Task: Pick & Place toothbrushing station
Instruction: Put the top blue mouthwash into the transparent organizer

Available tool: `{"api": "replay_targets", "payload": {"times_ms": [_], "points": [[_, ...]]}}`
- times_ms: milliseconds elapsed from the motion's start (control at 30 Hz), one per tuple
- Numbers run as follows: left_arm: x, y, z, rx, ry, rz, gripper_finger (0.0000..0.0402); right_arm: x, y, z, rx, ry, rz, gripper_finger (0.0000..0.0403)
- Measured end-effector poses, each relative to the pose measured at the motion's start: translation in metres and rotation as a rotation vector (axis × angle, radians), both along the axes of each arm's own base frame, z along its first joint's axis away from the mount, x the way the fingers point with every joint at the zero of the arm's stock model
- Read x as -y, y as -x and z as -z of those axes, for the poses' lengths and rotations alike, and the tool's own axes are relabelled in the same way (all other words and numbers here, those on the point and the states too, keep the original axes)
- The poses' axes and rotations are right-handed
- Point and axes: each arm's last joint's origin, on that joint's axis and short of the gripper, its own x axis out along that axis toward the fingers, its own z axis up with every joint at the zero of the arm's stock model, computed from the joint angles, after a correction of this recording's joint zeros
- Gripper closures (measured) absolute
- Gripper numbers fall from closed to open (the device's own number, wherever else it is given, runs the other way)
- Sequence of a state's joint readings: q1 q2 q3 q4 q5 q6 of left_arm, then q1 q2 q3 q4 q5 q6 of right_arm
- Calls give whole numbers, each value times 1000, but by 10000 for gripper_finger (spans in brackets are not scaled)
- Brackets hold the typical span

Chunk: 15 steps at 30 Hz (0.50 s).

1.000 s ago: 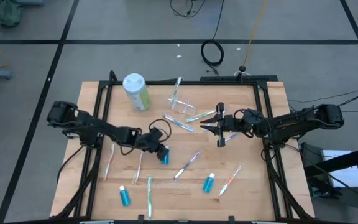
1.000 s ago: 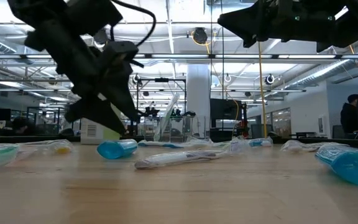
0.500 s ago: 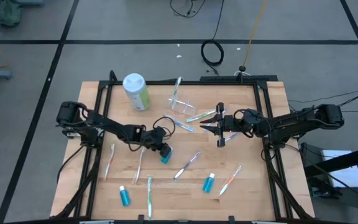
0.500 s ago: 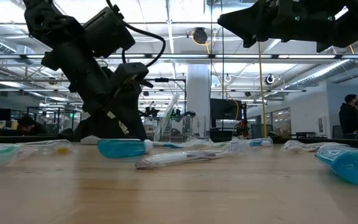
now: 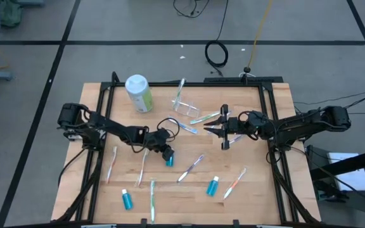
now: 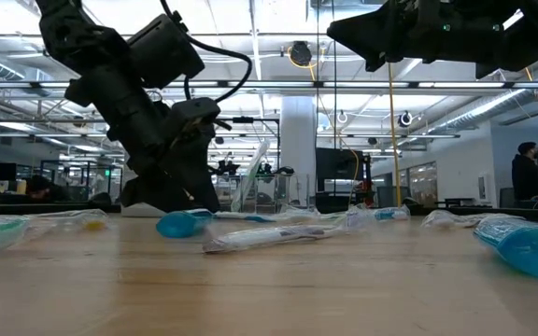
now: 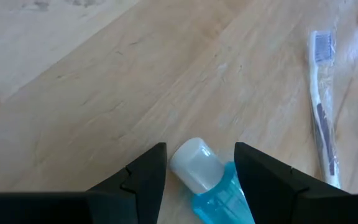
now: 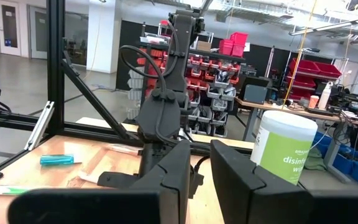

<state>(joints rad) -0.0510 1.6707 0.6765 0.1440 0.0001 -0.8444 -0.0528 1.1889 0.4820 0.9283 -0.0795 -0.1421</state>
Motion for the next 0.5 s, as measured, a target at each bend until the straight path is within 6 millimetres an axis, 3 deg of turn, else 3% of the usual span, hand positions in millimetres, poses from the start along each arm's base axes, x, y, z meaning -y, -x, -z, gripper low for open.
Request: {"api": "replay_targets", "payload": {"times_ms": [233, 500], "points": [[-2, 2, 2, -32, -8, 5, 215, 0, 0, 0, 0, 0, 0, 348], [-4, 1, 1, -14, 7, -27, 287, 0, 0, 0, 0, 0, 0, 348]]}}
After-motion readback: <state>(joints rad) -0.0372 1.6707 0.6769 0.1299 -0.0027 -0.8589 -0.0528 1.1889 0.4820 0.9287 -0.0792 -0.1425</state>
